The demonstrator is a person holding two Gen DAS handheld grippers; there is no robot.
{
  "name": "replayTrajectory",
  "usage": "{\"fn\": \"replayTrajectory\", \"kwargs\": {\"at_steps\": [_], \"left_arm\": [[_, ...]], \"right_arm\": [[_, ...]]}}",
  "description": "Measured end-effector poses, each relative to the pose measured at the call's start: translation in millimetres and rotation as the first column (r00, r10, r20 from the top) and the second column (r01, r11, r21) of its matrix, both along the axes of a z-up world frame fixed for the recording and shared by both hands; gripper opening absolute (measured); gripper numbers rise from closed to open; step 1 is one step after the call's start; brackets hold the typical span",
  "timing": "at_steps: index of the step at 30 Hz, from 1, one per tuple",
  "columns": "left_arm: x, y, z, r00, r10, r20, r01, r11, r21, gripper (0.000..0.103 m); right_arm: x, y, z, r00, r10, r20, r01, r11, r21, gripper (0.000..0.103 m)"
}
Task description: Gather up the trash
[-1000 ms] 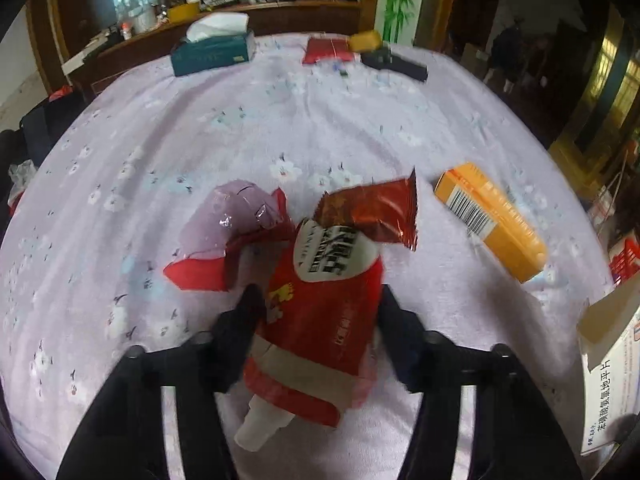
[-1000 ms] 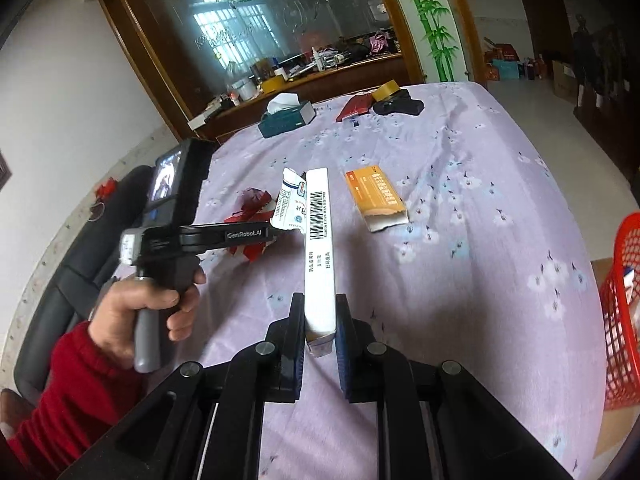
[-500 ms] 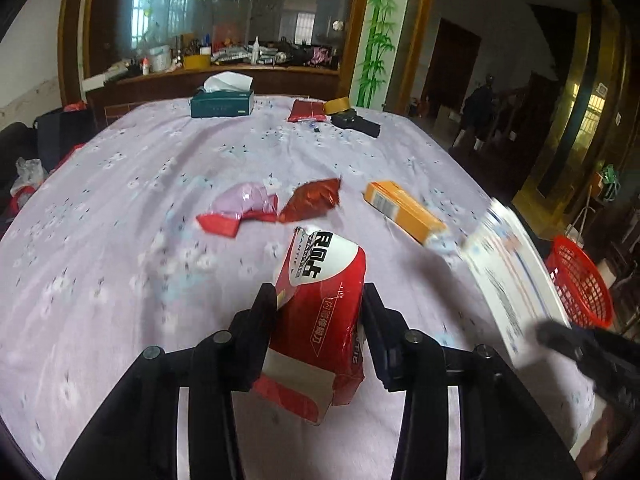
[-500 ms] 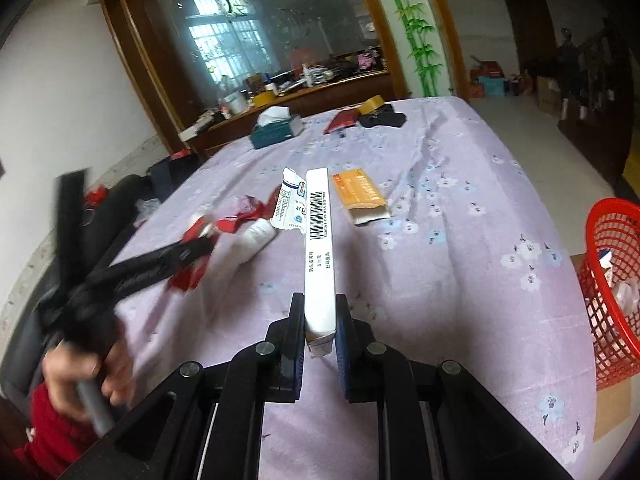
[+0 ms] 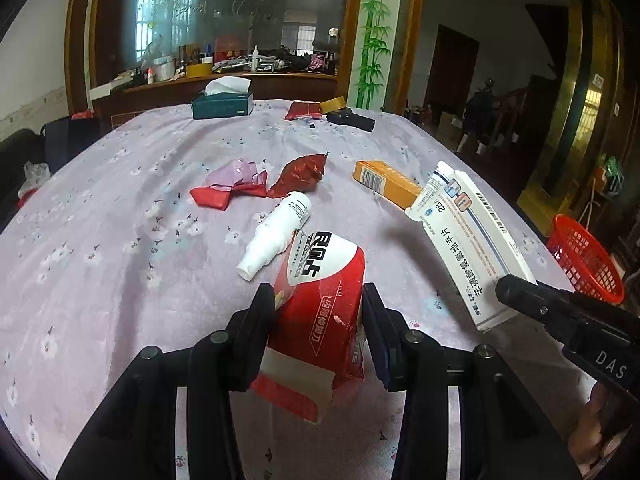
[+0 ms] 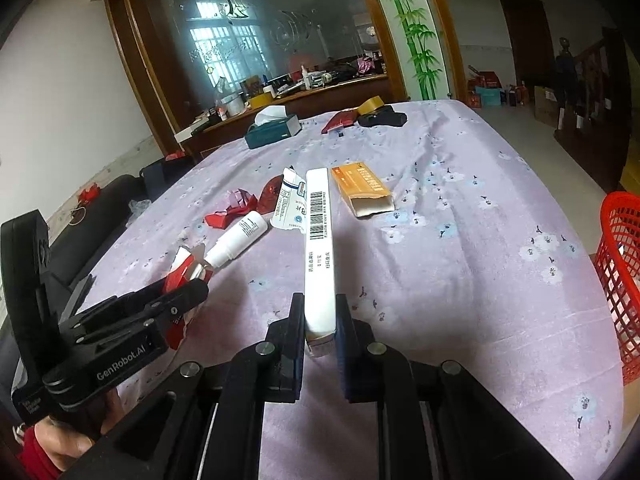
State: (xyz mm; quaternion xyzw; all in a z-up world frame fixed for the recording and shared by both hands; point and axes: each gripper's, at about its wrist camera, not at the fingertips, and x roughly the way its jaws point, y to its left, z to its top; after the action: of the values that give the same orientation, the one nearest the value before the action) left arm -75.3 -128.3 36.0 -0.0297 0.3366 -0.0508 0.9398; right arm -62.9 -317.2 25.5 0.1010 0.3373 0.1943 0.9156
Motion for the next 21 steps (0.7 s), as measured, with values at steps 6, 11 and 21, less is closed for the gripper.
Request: {"fn": "replayTrajectory", "kwargs": {"at_steps": [6, 11, 21], "left_arm": [[-2.5, -1.5, -0.9, 1.0, 0.018, 0.013, -0.018, 1.0, 0.018, 0.042], [-5.8, -3.7, -0.3, 1.0, 0.013, 0.027, -0.014, 0.999, 0.031, 0.042], [-4.8, -5.0, -0.8, 1.0, 0.016, 0.017, -0.017, 0.999, 0.039, 0.042]], "right_arm": [[-1.1, 0.3, -1.7, 1.0, -0.005, 0.02, 0.005, 1.0, -0.008, 0.015], [-1.4, 0.8, -1.5, 1.0, -0.004, 0.023, 0.004, 1.0, -0.011, 0.015], [-7.5, -6.6, -0.3, 0.999, -0.031, 0.008, 0.031, 0.999, -0.008, 0.015]]}}
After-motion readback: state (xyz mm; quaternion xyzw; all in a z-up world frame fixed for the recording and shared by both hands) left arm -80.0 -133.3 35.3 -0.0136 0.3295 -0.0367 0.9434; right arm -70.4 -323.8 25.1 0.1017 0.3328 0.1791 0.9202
